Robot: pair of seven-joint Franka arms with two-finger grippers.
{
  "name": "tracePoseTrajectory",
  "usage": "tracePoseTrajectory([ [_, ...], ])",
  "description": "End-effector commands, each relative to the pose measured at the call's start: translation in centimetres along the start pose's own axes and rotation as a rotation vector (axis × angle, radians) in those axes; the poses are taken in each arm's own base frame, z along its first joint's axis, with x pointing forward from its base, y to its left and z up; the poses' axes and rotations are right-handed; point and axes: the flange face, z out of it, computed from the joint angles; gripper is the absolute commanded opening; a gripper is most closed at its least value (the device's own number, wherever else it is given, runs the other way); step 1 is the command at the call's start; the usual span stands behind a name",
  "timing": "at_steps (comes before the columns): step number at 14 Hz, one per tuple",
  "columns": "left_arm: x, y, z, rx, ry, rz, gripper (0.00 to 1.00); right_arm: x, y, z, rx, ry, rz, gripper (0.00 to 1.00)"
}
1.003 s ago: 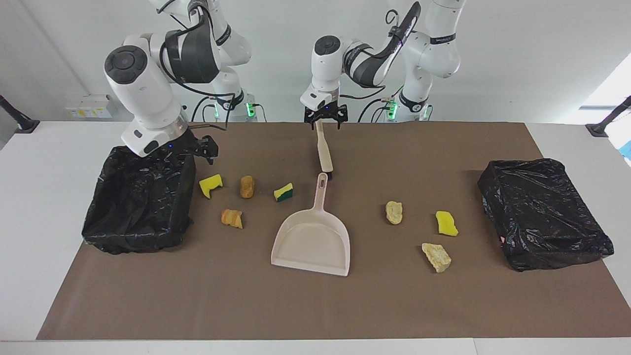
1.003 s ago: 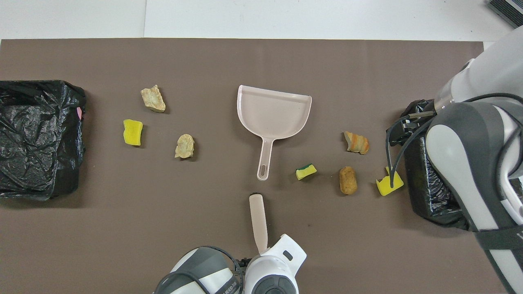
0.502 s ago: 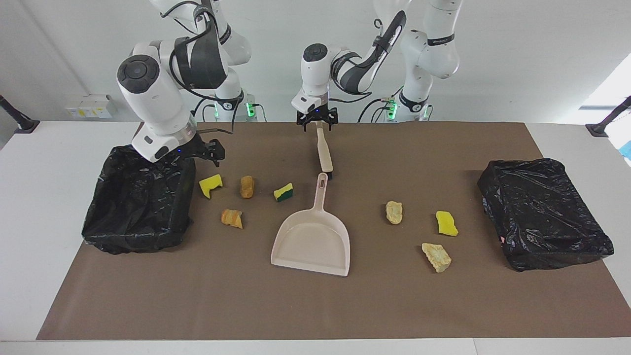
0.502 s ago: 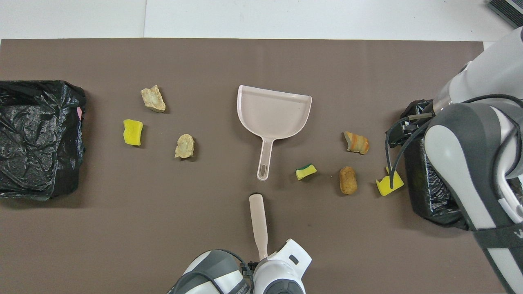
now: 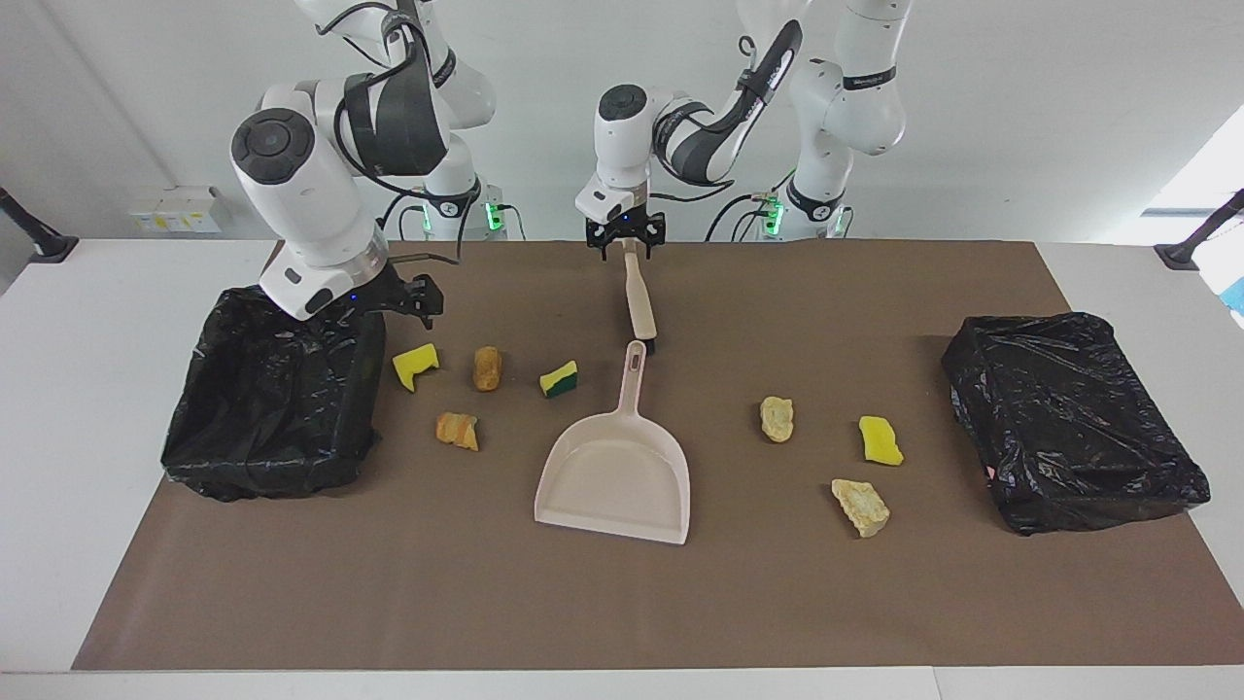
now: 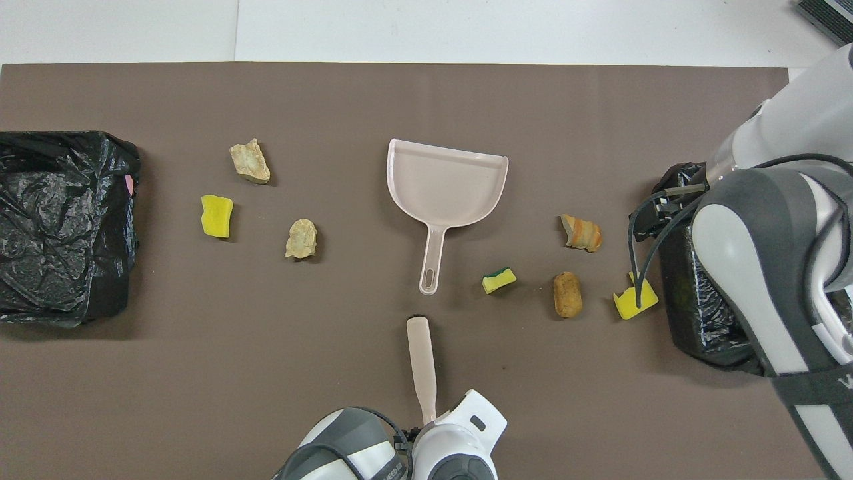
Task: Sweep and dump trash in bin
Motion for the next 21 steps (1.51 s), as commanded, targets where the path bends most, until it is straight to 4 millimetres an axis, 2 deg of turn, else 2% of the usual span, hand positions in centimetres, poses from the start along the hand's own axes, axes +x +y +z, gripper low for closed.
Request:
tracePoseTrajectory([
  [1, 0.9, -2.3, -1.9, 0.016, -0.043, -0.001, 0.00, -0.3, -1.3, 0.1, -0.008, 0.016, 0.001, 1.00],
  [3, 2.9, -4.7, -4.5, 0.020, -0.068, 0.022, 0.00, 0.0, -2.0, 0.0, -0.003, 0.036, 0.033, 1.00],
  [4, 3.7, -5.1, -5.6, 0.030, -0.083, 0.008, 0.00, 0.1, -2.4, 0.4, 0.003, 0.044, 0.049, 1.00],
  [6, 5.7, -7.2, -6.9, 0.040, -0.111, -0.014, 0.00, 0.6, -4.7, 1.3, 0.014, 0.080, 0.066, 1.00],
  [10, 12.2, -14.4, -9.2, 0.027, -0.098, -0.122, 0.00, 2.1, -12.1, 3.5, 0.036, 0.159, 0.144, 1.00],
  [12, 15.8, -18.2, -10.5, 0.076, -0.068, -0.131, 0.00, 2.6, -17.2, 5.4, 0.056, 0.185, 0.181, 1.00],
  [13, 18.2, -20.9, -10.8, 0.091, -0.066, -0.099, 0.00, 2.9, -19.6, 6.2, 0.073, 0.210, 0.226, 1.00],
  [15, 22.8, -26.0, -11.1, 0.067, -0.075, -0.062, 0.00, 3.3, -24.3, 8.4, 0.099, 0.233, 0.264, 1.00],
  [17, 26.5, -30.8, -11.4, 0.055, -0.064, 0.012, 0.00, 2.7, -29.1, 11.9, 0.086, 0.227, 0.269, 1.00],
  [18, 28.3, -33.6, -11.4, 0.051, -0.065, 0.066, 0.00, 2.6, -30.8, 12.9, 0.095, 0.239, 0.272, 1.00],
  [19, 30.3, -36.2, -11.2, 0.075, -0.066, 0.144, 0.00, 2.4, -32.0, 13.2, 0.102, 0.257, 0.254, 1.00],
  [21, 33.8, -37.2, -9.7, 0.151, -0.074, 0.225, 0.00, 2.0, -32.1, 14.1, 0.065, 0.255, 0.230, 0.95],
])
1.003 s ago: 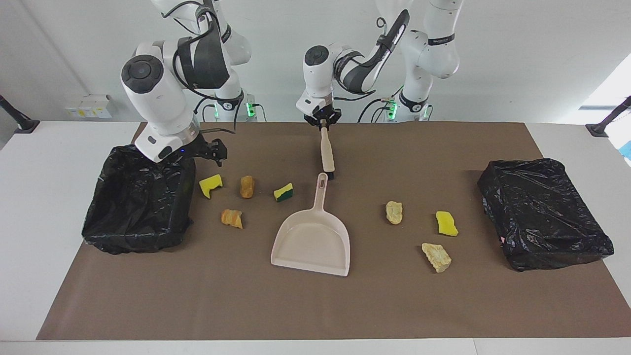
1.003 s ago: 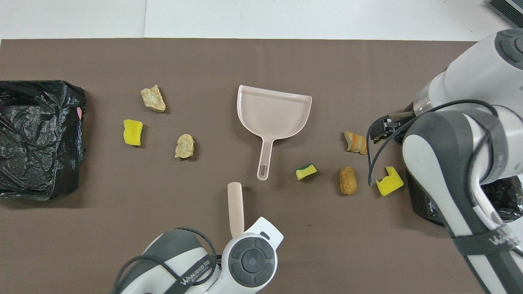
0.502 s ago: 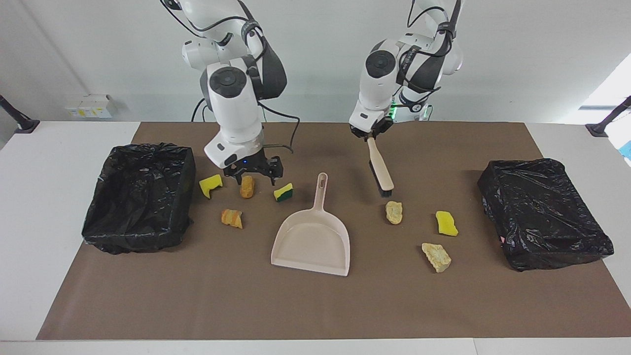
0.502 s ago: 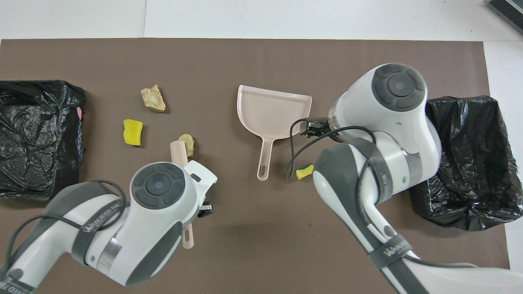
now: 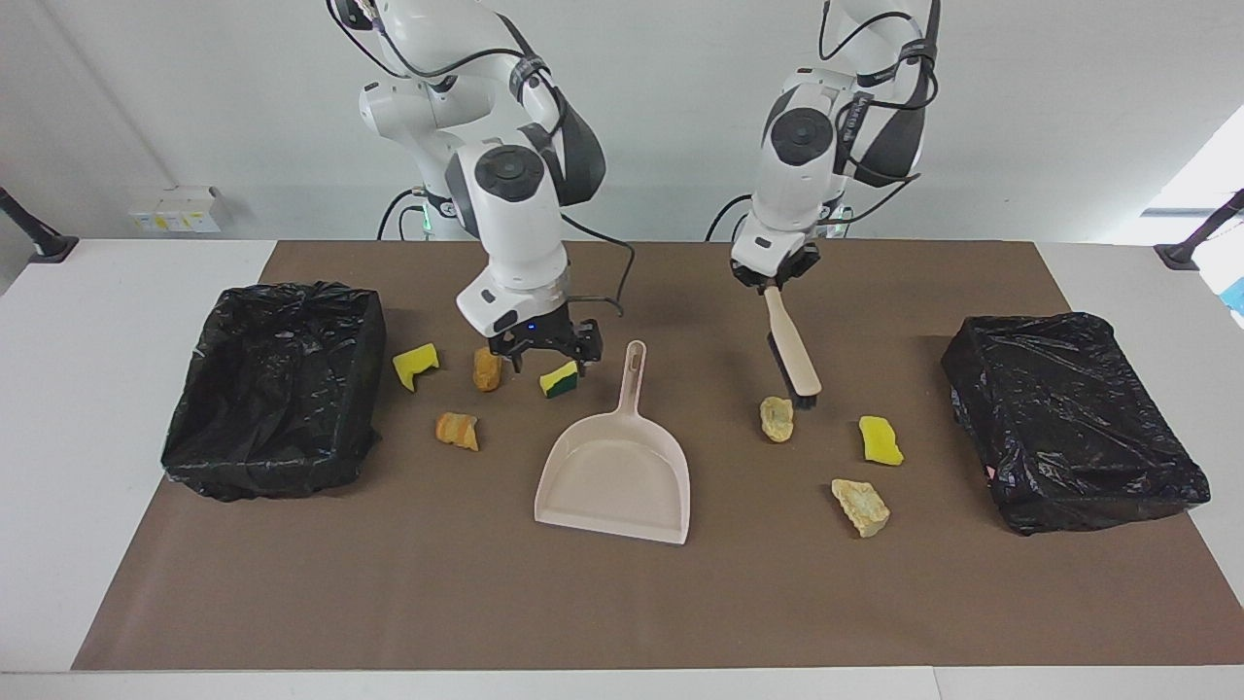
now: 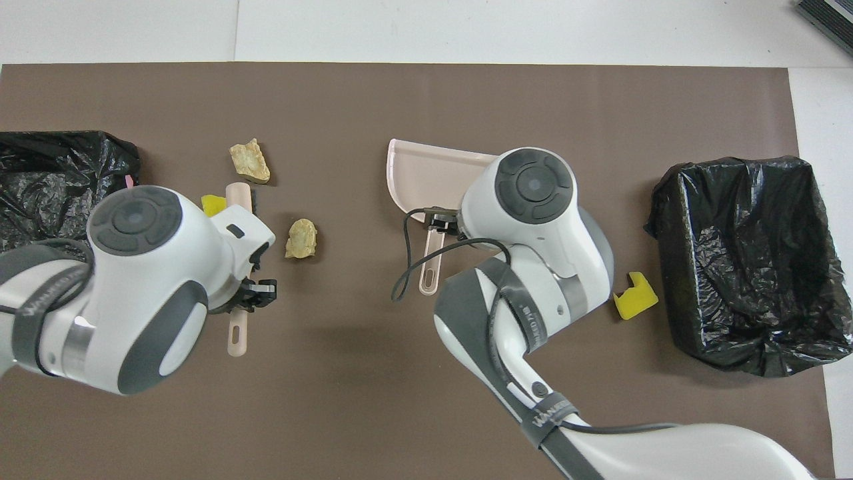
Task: Sweep and dump trash in bin
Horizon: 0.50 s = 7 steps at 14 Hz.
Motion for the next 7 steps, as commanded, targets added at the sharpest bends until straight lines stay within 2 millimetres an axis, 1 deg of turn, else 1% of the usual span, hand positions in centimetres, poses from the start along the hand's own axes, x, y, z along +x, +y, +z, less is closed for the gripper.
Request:
tracePoseTrajectory([
  [1, 5.0, -1.1, 1.4, 0.076, -0.020, 0.079, 0.00, 0.1, 0.7, 0.4, -0.035, 0.009, -0.008, 0.92],
  [2, 5.8, -1.9, 2.2, 0.087, -0.024, 0.100, 0.00, -0.2, 0.9, 0.6, -0.043, 0.001, -0.014, 0.87],
  [3, 6.3, -2.2, 2.1, 0.101, -0.012, 0.148, 0.00, -0.4, 1.1, 0.7, -0.052, -0.005, -0.018, 0.82],
  [4, 6.4, -3.2, 2.4, 0.097, -0.003, 0.190, 0.00, -0.5, 1.2, 0.8, -0.059, -0.012, -0.022, 0.78],
  [6, 6.3, -2.9, 2.9, 0.085, 0.004, 0.209, 0.00, -0.8, 1.6, 1.0, -0.069, -0.023, -0.029, 0.58],
  [7, 6.2, -2.4, 3.6, 0.079, -0.001, 0.213, 0.00, -0.9, 1.6, 1.1, -0.072, -0.026, -0.038, 0.51],
])
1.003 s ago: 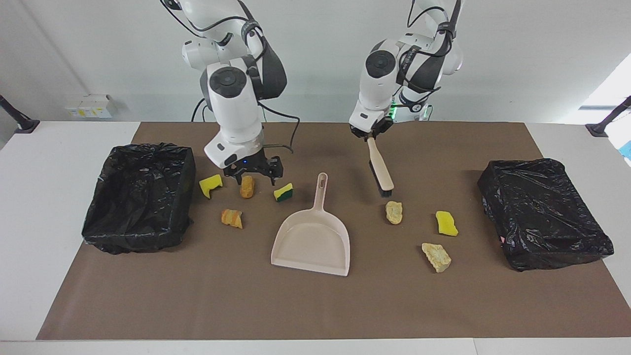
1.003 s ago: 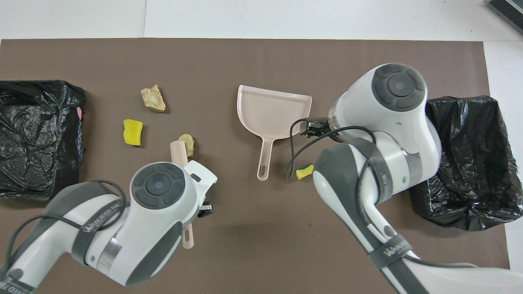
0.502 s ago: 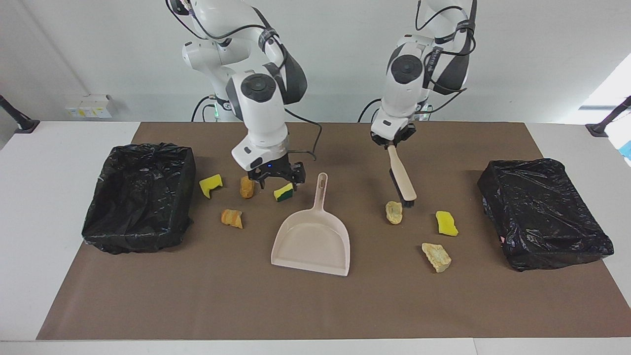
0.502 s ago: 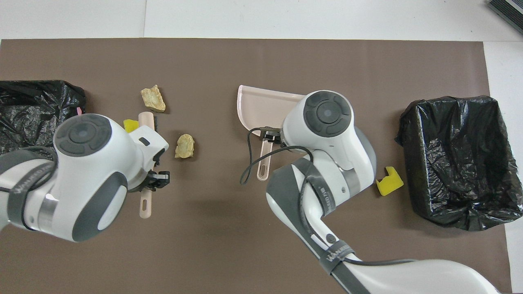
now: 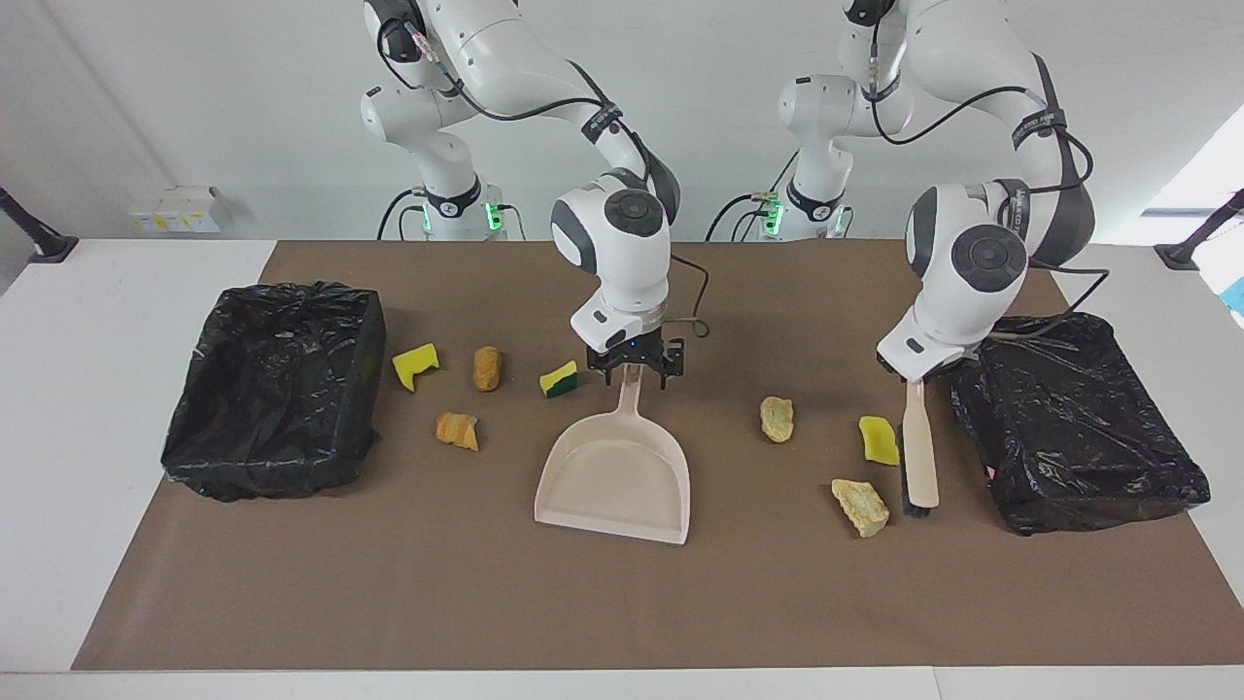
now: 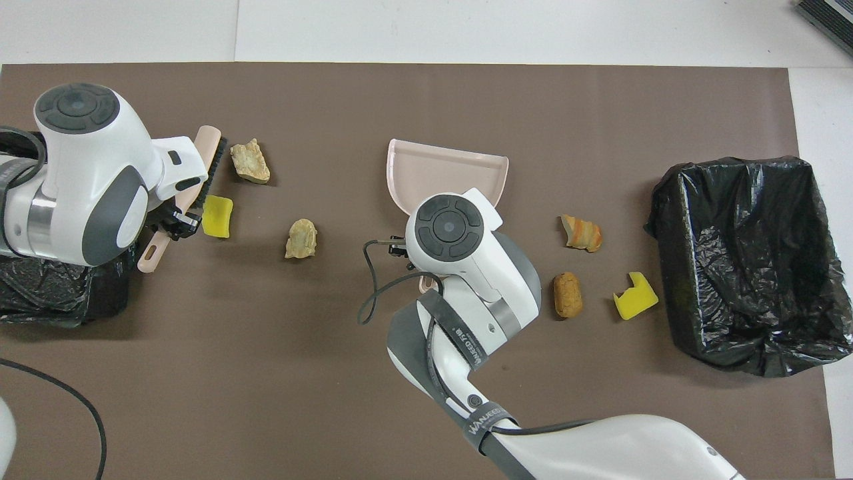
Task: Sweep and dump trash in bin
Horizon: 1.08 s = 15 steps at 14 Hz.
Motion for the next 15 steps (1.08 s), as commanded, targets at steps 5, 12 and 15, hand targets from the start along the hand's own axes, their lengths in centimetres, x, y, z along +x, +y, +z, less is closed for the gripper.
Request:
tracePoseTrajectory([
  [5, -2.1, 3.4, 2.4, -0.109, -0.004, 0.010, 0.00, -0.9, 1.1, -2.0, -0.053, -0.008, -0.135, 0.00],
  [12, -7.0, 9.7, -4.4, -0.238, -0.086, -0.077, 0.00, -1.9, 3.2, -6.7, -0.065, -0.075, -0.608, 0.00],
  [15, -7.9, 4.9, -7.0, -0.334, -0.057, -0.383, 0.00, -1.5, 4.5, -6.5, -0.067, -0.121, -0.902, 0.00],
])
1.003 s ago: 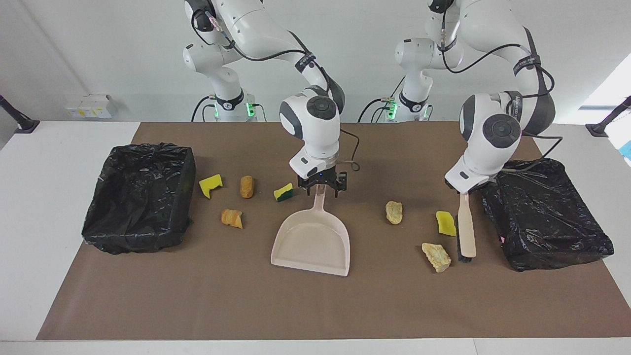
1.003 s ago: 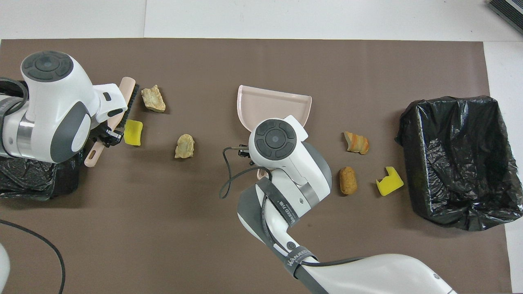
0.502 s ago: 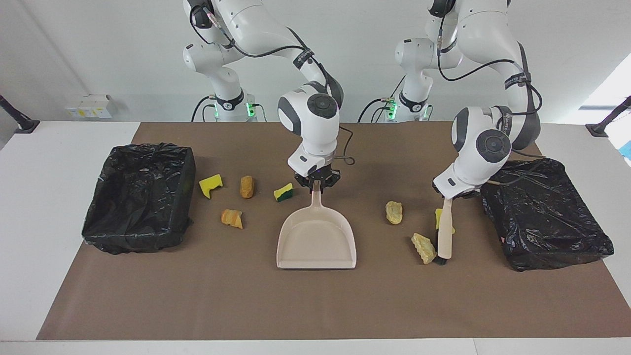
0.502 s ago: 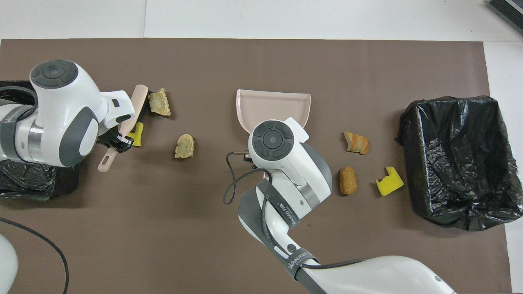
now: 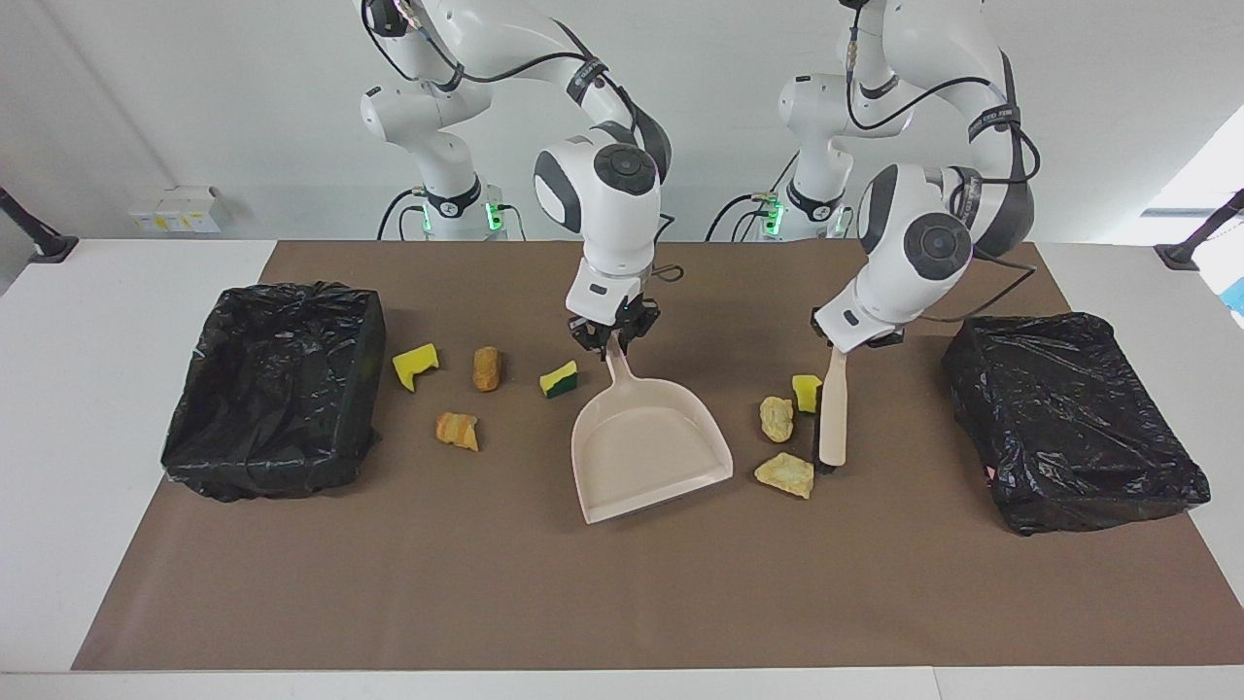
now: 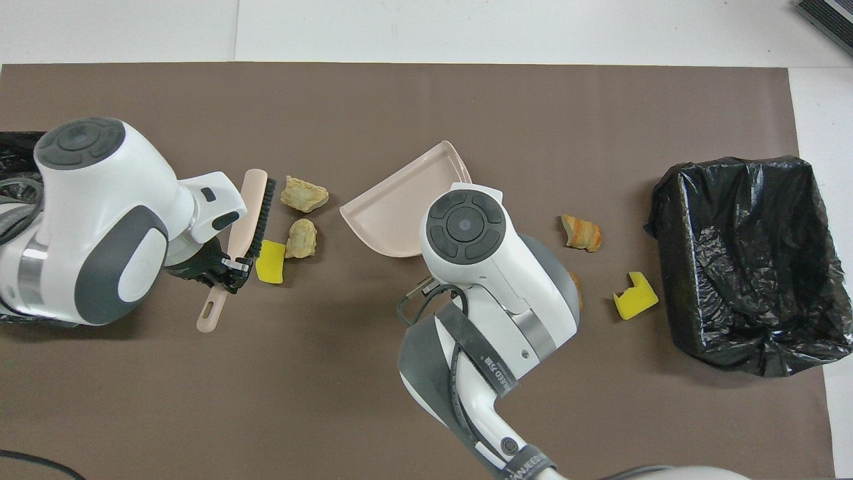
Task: Sweep and dump trash in bin
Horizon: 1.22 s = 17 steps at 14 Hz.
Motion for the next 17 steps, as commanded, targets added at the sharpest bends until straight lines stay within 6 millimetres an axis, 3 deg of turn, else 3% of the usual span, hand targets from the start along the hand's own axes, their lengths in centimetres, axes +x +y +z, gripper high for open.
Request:
tracePoseTrajectory([
  [1, -0.7, -4.9, -1.3, -0.083, 0.020, -0.284, 0.00, -0.8, 2.2, 0.2, 0.005, -0.007, -0.251, 0.00],
  [3, -1.4, -7.3, -0.7, -0.112, 0.008, -0.371, 0.00, -0.7, 4.4, 1.3, 0.003, 0.013, -0.430, 0.00],
  [4, -2.3, -7.8, 0.7, -0.124, -0.012, -0.424, 0.00, -0.5, 5.5, 1.8, -0.013, 0.035, -0.536, 0.00],
  [5, -2.9, -8.2, 2.2, -0.132, -0.012, -0.438, 0.00, -0.2, 5.9, 2.6, -0.023, 0.035, -0.633, 0.00],
  [6, -3.3, -7.2, 4.0, -0.126, 0.004, -0.407, 0.00, 0.2, 6.1, 3.5, -0.027, 0.035, -0.676, 0.00],
  [8, -3.5, -2.7, 6.5, -0.100, 0.018, -0.278, 0.00, 0.8, 6.2, 4.2, -0.084, 0.012, -0.726, 0.00],
  [10, -4.3, -1.1, 8.3, -0.084, -0.013, -0.249, 0.00, 0.9, 5.6, 4.2, -0.108, 0.001, -0.752, 0.00],
  [13, -5.3, 3.4, 8.6, -0.057, -0.016, -0.179, 0.00, 0.9, 5.4, 4.5, -0.106, -0.004, -0.780, 0.00],
  [16, -6.7, 10.7, 9.6, -0.069, -0.021, -0.129, 0.00, 1.3, 5.1, 5.0, -0.110, 0.008, -0.798, 0.00],
  [17, -7.0, 12.3, 9.7, -0.079, -0.007, -0.119, 0.00, 1.5, 4.9, 5.3, -0.111, 0.013, -0.804, 0.00],
])
